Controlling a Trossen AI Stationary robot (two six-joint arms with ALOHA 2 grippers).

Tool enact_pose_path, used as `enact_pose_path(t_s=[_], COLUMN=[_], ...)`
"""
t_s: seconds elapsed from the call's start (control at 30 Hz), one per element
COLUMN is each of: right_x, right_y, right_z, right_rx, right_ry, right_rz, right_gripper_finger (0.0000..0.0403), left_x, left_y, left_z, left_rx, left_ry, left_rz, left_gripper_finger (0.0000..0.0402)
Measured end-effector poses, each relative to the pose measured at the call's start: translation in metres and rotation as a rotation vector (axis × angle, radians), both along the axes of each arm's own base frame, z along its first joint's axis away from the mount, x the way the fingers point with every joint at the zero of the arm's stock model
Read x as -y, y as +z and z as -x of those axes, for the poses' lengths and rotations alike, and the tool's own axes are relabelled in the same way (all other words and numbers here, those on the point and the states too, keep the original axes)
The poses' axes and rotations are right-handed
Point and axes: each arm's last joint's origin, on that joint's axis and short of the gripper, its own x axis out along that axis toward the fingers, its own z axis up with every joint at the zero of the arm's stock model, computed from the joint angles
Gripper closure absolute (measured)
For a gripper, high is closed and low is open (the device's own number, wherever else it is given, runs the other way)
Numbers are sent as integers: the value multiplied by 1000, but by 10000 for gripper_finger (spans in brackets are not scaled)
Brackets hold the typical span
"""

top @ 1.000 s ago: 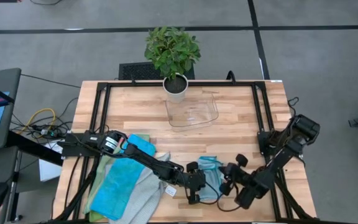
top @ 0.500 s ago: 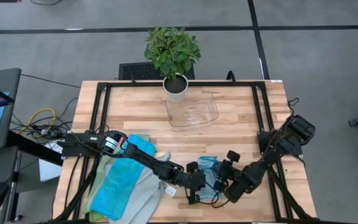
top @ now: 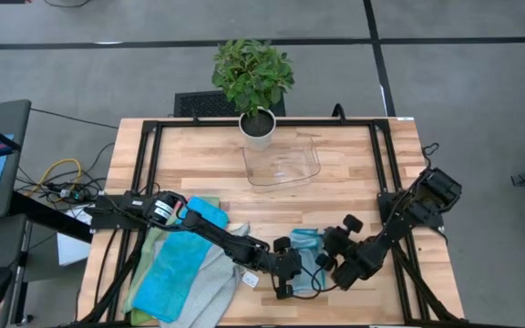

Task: Fold microfiber towels
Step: Fold the light blue microfiber cloth

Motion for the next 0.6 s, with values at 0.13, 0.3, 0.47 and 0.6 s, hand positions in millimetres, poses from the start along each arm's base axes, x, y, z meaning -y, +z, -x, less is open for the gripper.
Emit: enact_pose_path(t_s=[0.13,0.3,0.47,0.6], right_x=[-18,-31,-27,-22], right_y=[12,17,17,18], right_z=[2,-2,-17,-32], right_rx=[89,58,-2,13], right_ry=[173,404,506,566], right_rz=[47,132,144,131], right_gripper_finger=[289,289,289,289], left_x=[0,0,0,0], left_y=[0,0,0,0], left_z=[0,0,0,0], left_rx=[0,-2,-3,-3], left_ry=[0,-1,-4,-2], left_rz=[0,-1,-8,-11], left_gripper_finger=[400,400,400,400])
